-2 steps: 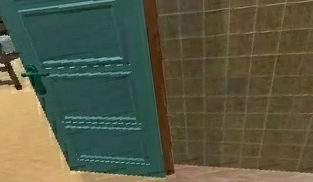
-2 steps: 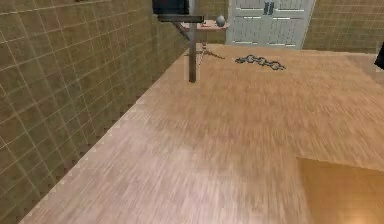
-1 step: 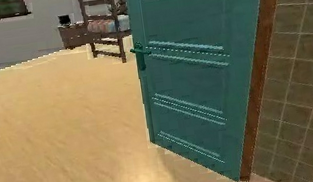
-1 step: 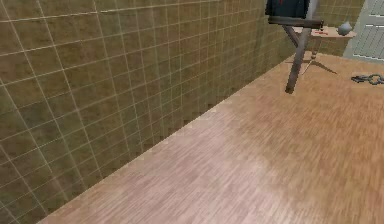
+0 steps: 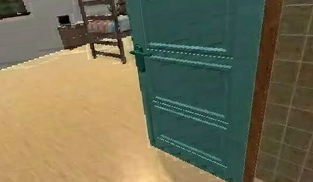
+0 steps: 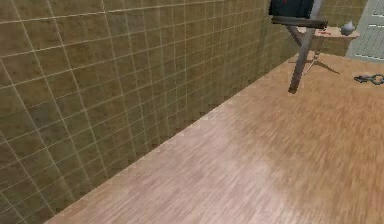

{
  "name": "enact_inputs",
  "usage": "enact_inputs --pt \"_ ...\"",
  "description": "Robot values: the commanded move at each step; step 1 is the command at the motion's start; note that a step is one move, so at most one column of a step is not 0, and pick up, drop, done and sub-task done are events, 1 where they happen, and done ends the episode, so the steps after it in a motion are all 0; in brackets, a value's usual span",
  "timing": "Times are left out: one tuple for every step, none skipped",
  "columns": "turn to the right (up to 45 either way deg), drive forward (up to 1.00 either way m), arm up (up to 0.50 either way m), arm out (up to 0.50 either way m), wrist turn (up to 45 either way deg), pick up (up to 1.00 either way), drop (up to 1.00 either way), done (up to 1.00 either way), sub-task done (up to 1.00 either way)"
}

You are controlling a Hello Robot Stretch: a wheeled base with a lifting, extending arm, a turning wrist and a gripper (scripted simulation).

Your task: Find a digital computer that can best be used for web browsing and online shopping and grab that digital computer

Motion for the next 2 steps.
enact_inputs --pt "-33.0 0.00 0.00 0.00 0.0 0.00 0.00 0.00 0.00" --pt "0.0 1.00 0.00 0.00 0.0 0.00 0.00 0.00 0.00"
